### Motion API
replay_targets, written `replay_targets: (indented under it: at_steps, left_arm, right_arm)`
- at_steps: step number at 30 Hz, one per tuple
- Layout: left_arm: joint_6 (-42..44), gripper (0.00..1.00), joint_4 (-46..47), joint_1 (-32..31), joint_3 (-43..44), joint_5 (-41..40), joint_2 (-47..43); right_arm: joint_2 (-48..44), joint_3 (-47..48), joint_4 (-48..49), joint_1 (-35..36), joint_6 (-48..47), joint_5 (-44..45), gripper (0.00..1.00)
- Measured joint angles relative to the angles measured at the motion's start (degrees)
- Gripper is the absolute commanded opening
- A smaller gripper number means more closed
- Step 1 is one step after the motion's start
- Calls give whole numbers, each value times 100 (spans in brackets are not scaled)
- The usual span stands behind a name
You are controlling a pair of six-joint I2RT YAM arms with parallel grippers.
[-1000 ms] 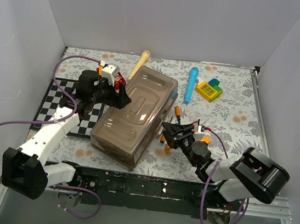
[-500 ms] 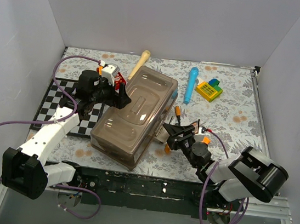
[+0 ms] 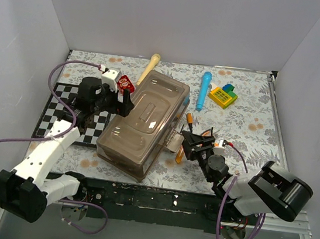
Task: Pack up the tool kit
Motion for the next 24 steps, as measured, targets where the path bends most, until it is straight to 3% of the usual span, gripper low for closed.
replay_targets:
  at_steps: [8, 13, 16, 19, 24]
  left_arm:
    - [52, 85, -562, -160, 837, -662, -295]
    - [-118, 84, -879, -826, 1196, -754, -190]
    - [-192, 83, -1021, -1338, 1300, -879, 63]
    - [-205, 81, -1165, -1727, 1373, -1027, 389]
    - [-201, 75, -1329, -1934, 1410, -1215, 791]
  right_arm:
    - [-579, -9, 2, 0, 22, 251, 72]
    - [-1779, -13, -505, 4, -70, 378, 72]
    - [-3091, -13, -1709, 7, -87, 507, 73]
    - [-4767, -15, -3652, 7, -223, 697, 72]
    - [-6690, 133, -6561, 7, -1119, 1239, 71]
